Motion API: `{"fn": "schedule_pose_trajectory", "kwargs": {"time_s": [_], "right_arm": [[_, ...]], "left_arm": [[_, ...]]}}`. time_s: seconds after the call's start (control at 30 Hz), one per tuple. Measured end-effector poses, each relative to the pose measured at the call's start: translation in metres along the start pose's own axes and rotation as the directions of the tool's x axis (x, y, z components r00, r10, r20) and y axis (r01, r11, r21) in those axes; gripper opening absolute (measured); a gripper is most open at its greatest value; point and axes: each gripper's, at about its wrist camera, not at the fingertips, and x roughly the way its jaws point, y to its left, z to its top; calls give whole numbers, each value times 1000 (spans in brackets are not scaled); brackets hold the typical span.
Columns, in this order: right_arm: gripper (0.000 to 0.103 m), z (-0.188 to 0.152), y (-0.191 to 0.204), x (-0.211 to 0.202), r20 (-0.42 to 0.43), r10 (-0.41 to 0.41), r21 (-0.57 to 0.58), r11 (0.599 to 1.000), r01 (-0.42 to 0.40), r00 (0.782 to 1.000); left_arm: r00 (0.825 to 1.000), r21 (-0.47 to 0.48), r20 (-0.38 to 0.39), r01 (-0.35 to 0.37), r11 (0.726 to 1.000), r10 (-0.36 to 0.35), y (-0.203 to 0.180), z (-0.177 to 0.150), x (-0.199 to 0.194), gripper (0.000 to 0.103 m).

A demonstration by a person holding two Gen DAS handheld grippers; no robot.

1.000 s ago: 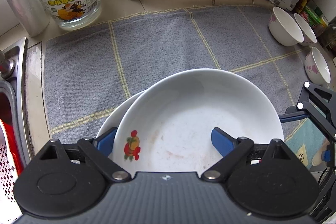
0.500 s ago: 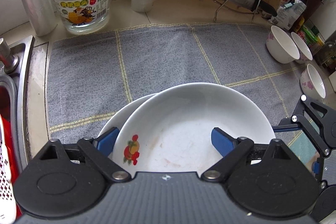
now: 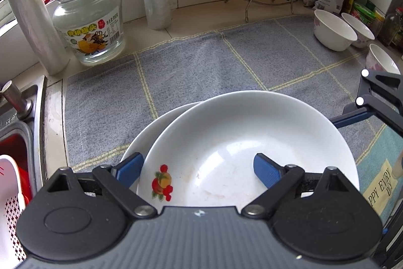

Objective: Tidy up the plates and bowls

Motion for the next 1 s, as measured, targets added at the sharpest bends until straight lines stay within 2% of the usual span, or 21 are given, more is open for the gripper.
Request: {"fn": "schedule_pose_trajectory", "kwargs": {"time_s": [0.47, 0.67, 0.73, 1.0], "right_arm": [[103, 3, 1, 5, -23, -9, 1, 1000, 9, 1000], [103, 7, -4, 8, -40, 19, 27, 999, -18, 999], [103, 7, -3, 9, -36, 32, 14, 999, -31, 999], [103, 12, 2, 12, -31, 31, -2, 1000, -31, 999]], "left_arm": [[998, -39, 46, 33, 999, -32, 8, -5, -5, 95], [996, -50, 86, 1, 999, 4, 9, -8, -13, 96], [995, -70, 104, 3, 998, 5, 14, -10, -14, 100], [991, -110, 136, 22, 994, -7, 21, -11, -18, 100]]}}
